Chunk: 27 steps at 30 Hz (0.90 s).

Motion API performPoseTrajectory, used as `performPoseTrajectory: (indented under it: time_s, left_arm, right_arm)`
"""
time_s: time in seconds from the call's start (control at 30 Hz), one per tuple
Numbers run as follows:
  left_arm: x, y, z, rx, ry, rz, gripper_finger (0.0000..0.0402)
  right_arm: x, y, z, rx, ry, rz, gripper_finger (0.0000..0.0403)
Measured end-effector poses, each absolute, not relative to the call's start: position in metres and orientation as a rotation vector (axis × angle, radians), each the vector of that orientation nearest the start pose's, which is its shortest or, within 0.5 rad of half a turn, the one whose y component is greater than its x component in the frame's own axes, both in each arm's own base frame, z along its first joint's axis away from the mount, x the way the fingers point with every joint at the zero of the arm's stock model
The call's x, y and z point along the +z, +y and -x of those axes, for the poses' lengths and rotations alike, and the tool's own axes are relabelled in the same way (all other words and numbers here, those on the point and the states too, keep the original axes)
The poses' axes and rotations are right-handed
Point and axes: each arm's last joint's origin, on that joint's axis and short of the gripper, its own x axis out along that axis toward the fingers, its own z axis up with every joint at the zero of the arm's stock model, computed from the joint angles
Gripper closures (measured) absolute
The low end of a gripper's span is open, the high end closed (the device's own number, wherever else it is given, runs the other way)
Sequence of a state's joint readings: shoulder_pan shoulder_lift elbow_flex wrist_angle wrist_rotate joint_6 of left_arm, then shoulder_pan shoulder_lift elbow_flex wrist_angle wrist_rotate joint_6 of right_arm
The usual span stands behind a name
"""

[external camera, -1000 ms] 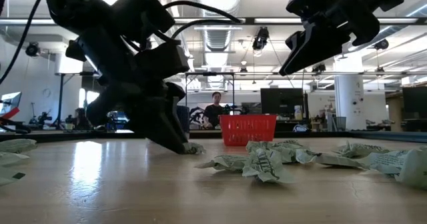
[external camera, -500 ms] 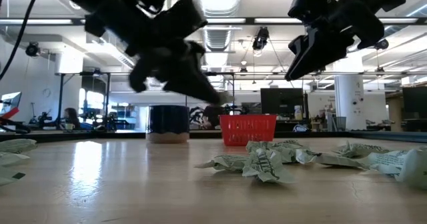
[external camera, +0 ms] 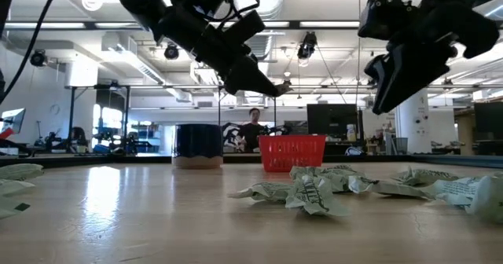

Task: Pick and place items into bin
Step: Put the green stevia packet into the red bin

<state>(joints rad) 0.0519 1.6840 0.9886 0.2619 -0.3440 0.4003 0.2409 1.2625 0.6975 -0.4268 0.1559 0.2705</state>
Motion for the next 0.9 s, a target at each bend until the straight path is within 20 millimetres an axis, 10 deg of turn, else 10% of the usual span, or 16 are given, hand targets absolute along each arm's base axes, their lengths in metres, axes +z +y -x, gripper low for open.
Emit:
performPoseTrajectory:
  time_s: [0.9]
  left_arm:
    - [0.212,0.034,-0.360,0.208,0.539,-0.427,0.0233]
  right_arm:
    - [0.185,0.084,-0.209,0.036,1.078,-0.228,0.0322]
